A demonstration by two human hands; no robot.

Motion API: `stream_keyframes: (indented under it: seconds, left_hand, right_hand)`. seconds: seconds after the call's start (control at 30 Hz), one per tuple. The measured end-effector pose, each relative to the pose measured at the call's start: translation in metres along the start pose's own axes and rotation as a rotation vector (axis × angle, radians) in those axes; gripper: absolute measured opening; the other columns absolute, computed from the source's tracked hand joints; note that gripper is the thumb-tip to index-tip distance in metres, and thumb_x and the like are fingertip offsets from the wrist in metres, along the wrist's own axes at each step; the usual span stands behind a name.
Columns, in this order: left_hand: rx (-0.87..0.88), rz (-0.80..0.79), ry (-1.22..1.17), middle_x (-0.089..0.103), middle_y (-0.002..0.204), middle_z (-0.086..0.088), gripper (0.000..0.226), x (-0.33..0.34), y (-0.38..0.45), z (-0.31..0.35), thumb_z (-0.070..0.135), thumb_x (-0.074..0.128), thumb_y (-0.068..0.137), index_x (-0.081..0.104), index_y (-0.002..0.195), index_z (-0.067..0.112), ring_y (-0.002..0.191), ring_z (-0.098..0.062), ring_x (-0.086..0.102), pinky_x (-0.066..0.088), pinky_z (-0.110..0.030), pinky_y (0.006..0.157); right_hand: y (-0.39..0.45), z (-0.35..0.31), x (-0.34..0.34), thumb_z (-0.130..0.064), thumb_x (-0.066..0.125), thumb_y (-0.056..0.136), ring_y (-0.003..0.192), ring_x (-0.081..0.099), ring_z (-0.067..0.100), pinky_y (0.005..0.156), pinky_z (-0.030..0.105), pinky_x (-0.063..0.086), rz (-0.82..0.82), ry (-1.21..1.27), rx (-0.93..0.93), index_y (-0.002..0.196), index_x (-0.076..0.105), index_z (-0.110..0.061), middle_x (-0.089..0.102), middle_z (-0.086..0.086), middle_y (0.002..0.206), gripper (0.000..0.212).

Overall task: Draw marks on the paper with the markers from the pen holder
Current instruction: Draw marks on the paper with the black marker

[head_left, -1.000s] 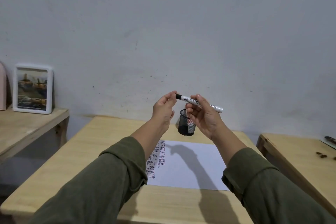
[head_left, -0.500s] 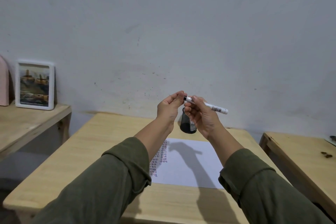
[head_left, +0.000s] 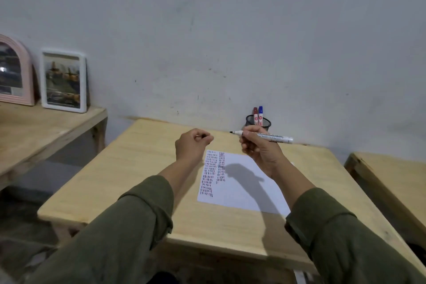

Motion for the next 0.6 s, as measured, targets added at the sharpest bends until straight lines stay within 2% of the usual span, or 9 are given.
stream_keyframes:
  seconds: [0.07,0.13,0.17,0.2,0.23,0.3,0.37,0.47,0.6]
  left_hand:
    - [-0.008,-0.025,0.072,0.065,0.077,0.002,0.007,0.0,-0.009,-0.024,0.022,0.071,0.079,0.072,0.086,0.02,0.071,-0.01,0.06,0.039,-0.003,0.05]
    - [-0.027,-0.027,0.125,0.064,0.076,0.002,0.005,-0.002,-0.014,-0.046,0.02,0.072,0.079,0.072,0.083,0.021,0.063,-0.004,0.058,0.042,-0.001,0.049]
    - [-0.027,-0.029,0.162,0.065,0.075,0.004,0.004,-0.002,-0.015,-0.055,0.021,0.072,0.078,0.072,0.082,0.022,0.065,-0.005,0.062,0.047,-0.004,0.057]
    - [-0.033,-0.033,0.193,0.066,0.075,0.006,0.005,-0.002,-0.016,-0.063,0.021,0.072,0.077,0.072,0.082,0.023,0.07,-0.009,0.065,0.054,-0.014,0.07]
    - [-0.044,-0.035,0.215,0.068,0.075,0.006,0.006,-0.002,-0.016,-0.069,0.022,0.072,0.077,0.073,0.082,0.023,0.075,-0.013,0.068,0.055,-0.026,0.08]
    - [-0.052,-0.033,0.292,0.074,0.086,0.003,0.01,-0.005,-0.015,-0.078,0.024,0.071,0.077,0.073,0.087,0.023,0.088,-0.018,0.068,0.051,-0.035,0.09]
    - [-0.027,-0.037,0.359,0.075,0.097,0.001,0.016,-0.005,-0.016,-0.082,0.026,0.069,0.078,0.073,0.093,0.024,0.098,-0.02,0.066,0.048,-0.036,0.092]
    - [0.008,-0.043,0.378,0.075,0.103,0.002,0.021,-0.005,-0.016,-0.085,0.025,0.068,0.079,0.072,0.1,0.025,0.102,-0.021,0.065,0.046,-0.034,0.093]
    - [0.008,-0.047,0.378,0.072,0.111,-0.001,0.037,-0.004,-0.015,-0.09,0.026,0.068,0.08,0.063,0.117,0.025,0.111,-0.022,0.06,0.039,-0.036,0.101]
  right_hand:
    - [-0.005,0.017,0.002,-0.001,0.055,0.088,0.056,0.051,0.012,0.058,0.02,0.045,-0.003,-0.011,0.038,0.08,0.06,-0.014,0.06,0.004,0.064,0.016]
    - [-0.008,0.031,0.003,0.001,0.056,0.087,0.056,0.051,0.012,0.059,0.021,0.044,-0.004,-0.013,0.069,0.081,0.061,-0.013,0.06,0.004,0.063,0.016]
    - [-0.009,0.037,0.003,0.001,0.056,0.087,0.056,0.051,0.012,0.059,0.021,0.044,-0.005,-0.016,0.083,0.081,0.061,-0.012,0.06,0.004,0.062,0.015]
    - [-0.01,0.042,0.002,0.001,0.057,0.087,0.057,0.051,0.012,0.059,0.021,0.044,-0.005,-0.023,0.095,0.082,0.061,-0.012,0.06,0.004,0.062,0.015]
    - [-0.011,0.046,0.002,0.001,0.057,0.087,0.057,0.051,0.013,0.059,0.021,0.044,-0.004,-0.035,0.106,0.082,0.061,-0.012,0.061,0.003,0.062,0.014]
    - [-0.013,0.054,0.001,-0.001,0.058,0.086,0.058,0.052,0.013,0.059,0.022,0.044,-0.001,-0.058,0.124,0.083,0.062,-0.013,0.062,0.003,0.062,0.013]
    - [-0.015,0.059,0.0,-0.001,0.058,0.087,0.056,0.051,0.013,0.059,0.022,0.044,0.003,-0.065,0.135,0.083,0.062,-0.013,0.062,0.002,0.062,0.013]
    - [-0.017,0.064,-0.001,-0.001,0.057,0.087,0.055,0.05,0.012,0.057,0.021,0.043,0.001,-0.059,0.142,0.082,0.061,-0.013,0.061,0.002,0.061,0.014]
    - [-0.021,0.071,-0.002,-0.001,0.058,0.087,0.053,0.049,0.011,0.057,0.021,0.042,0.019,-0.063,0.16,0.084,0.062,-0.014,0.06,0.0,0.059,0.014]
Point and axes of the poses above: each hand's wrist, its own y-axis towards the middle knuckle, its own x-axis out of the palm, z = x × y, the point moved 9 cm from there along y, towards the middle knuckle
